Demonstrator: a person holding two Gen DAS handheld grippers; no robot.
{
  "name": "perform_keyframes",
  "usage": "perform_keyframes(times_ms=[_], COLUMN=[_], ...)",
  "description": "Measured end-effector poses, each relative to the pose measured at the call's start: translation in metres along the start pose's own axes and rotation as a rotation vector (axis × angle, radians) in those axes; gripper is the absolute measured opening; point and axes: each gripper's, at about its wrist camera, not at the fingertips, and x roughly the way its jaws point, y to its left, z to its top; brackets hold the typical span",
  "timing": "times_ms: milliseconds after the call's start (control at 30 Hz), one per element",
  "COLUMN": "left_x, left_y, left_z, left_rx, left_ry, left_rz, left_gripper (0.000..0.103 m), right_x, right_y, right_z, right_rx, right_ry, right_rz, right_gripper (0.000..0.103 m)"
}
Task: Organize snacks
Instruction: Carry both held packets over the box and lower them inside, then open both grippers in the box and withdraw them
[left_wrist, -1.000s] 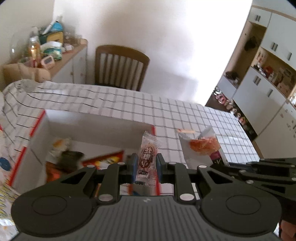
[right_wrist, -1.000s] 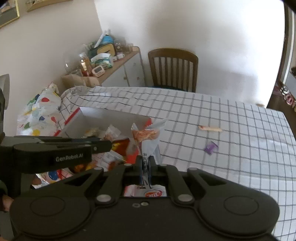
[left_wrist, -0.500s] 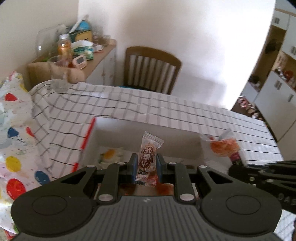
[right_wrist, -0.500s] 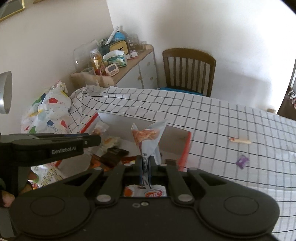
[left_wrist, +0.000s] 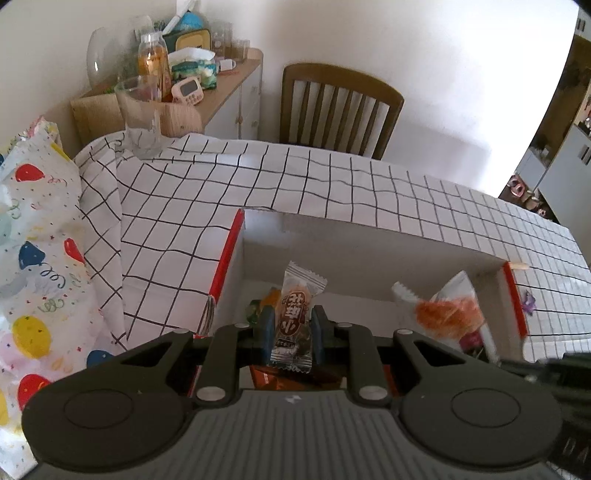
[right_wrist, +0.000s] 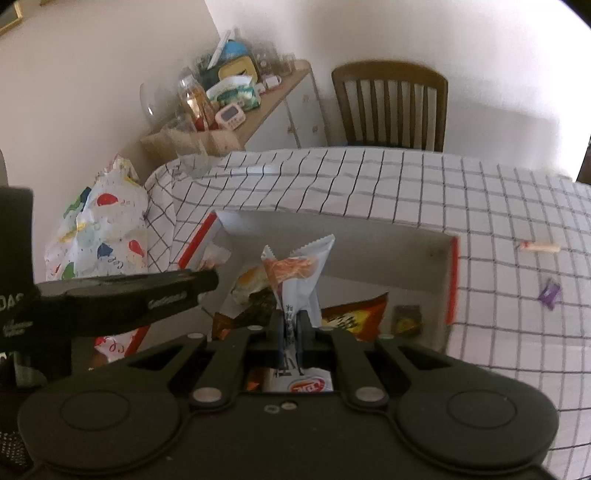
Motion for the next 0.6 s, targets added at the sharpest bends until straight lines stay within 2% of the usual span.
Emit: perform_keyframes(times_ms=[200,600], left_x=[0.023,0.048], left_y=[0.003,0.001], left_z=[-0.002,-0.013], left_rx=[0.012,0.017], left_ry=[0.043,0.138], left_rz=[0.018,-0.011], left_gripper=[0.021,0.021], right_x=[0.020,0.051], right_y=[0.010,0.013], right_z=[-0.002,-0.012], right_rx=[0.013,-0.003], right_ry=[0.026,0.080], right_rz=[0.027,-0.005], right_gripper=[0.005,0.007])
